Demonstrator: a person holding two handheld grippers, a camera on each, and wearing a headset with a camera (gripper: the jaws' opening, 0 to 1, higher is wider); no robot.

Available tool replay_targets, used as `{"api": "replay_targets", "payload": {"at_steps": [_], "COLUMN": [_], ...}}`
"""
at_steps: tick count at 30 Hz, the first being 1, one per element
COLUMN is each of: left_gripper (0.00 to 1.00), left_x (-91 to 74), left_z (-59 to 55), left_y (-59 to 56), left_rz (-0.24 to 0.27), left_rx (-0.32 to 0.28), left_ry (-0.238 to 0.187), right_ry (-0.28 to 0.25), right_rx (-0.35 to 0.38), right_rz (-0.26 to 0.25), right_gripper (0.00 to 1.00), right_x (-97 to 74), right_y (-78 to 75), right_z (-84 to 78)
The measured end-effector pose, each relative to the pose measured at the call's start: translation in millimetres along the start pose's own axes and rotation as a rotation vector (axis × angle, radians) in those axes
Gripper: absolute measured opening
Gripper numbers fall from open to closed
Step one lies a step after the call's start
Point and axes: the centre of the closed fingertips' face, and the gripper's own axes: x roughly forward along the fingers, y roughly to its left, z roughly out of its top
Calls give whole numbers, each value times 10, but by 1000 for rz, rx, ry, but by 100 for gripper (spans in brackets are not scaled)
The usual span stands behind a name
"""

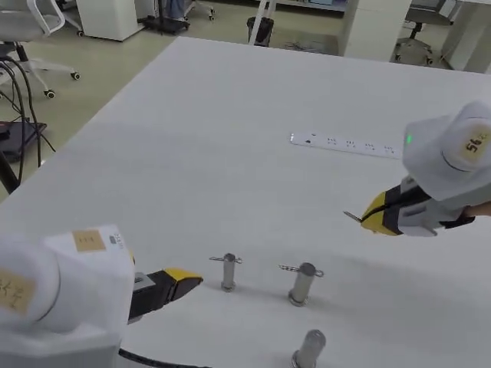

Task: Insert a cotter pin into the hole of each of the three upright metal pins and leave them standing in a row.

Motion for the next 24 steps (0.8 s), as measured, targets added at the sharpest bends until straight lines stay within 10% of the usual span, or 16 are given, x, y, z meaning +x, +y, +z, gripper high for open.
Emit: {"api": "replay_targets", "payload": {"at_steps": [24], "left_gripper": [75], "left_x": [142], "left_z": [259], "left_y": [-84], "left_rz": [-53], "left_rx": [-53], "left_ry": [-50], "right_ry": [-117], "right_rx": [-152], "right_rz": [-146], "right_gripper": [0], "right_x": [-413], "right_y": [202], "right_z": [358]}}
